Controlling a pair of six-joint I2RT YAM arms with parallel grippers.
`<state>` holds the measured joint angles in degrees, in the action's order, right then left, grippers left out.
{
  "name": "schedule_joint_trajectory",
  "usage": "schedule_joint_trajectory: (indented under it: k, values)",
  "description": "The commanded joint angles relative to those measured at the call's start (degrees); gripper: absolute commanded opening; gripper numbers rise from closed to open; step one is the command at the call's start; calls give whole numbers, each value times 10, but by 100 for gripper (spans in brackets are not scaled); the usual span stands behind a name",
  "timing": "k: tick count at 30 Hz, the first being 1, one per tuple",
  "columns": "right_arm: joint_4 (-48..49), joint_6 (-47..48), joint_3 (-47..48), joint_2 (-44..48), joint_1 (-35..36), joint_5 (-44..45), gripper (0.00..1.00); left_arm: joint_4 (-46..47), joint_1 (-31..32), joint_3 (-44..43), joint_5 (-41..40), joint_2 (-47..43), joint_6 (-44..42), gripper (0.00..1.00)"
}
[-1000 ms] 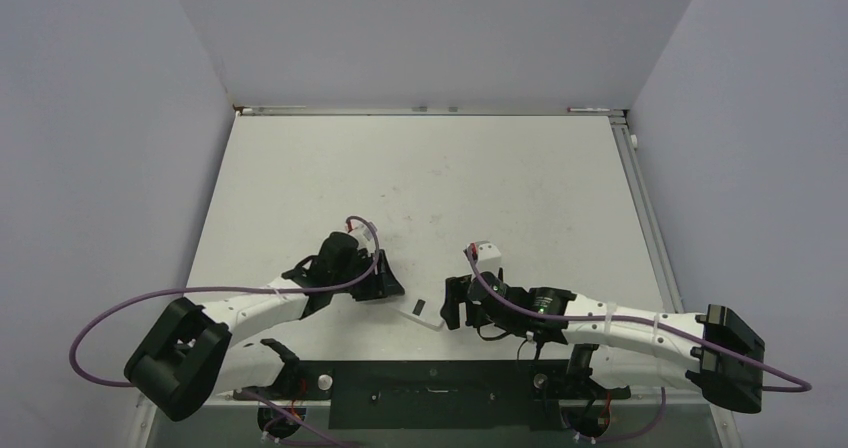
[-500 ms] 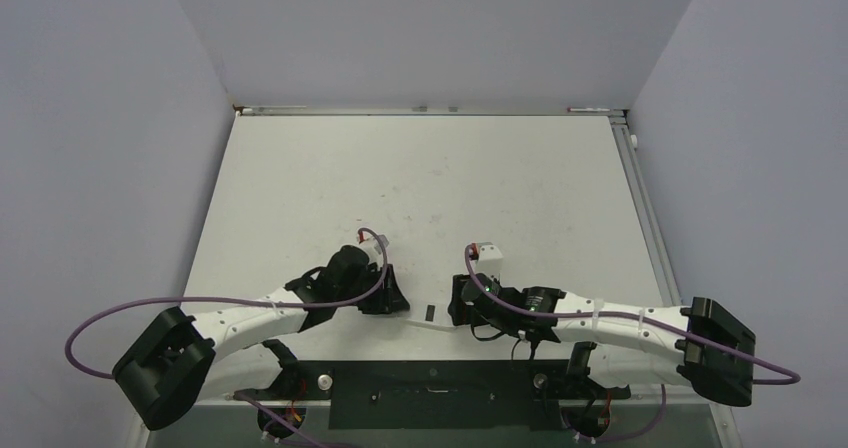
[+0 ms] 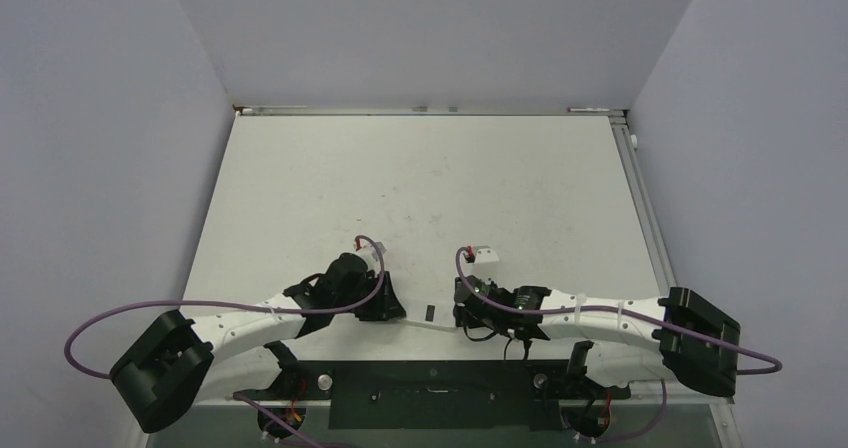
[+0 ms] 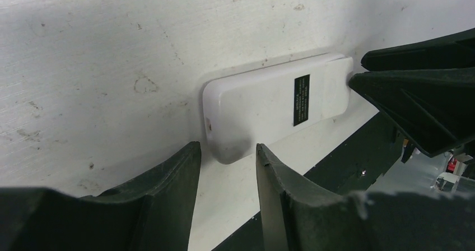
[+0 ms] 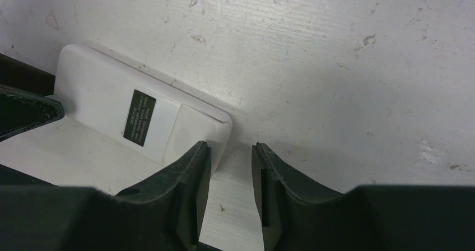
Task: Load the batteries into the remote control
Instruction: Load the battery cover into the remote control.
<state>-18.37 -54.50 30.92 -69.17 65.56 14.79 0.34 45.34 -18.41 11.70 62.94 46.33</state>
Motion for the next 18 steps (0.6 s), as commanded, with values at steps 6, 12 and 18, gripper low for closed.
schedule_joint_trajectory:
  k: [6, 12, 18]
  values:
    - [34, -19, 24, -21, 3, 6, 30, 48, 3, -1, -4, 40, -2, 34]
    - [43, -30, 21, -32, 12, -2, 22, 49, 4, 1, -1, 42, -5, 30]
    - [52, -42, 21, -53, 23, -7, 18, 53, 4, 7, 4, 42, -6, 22]
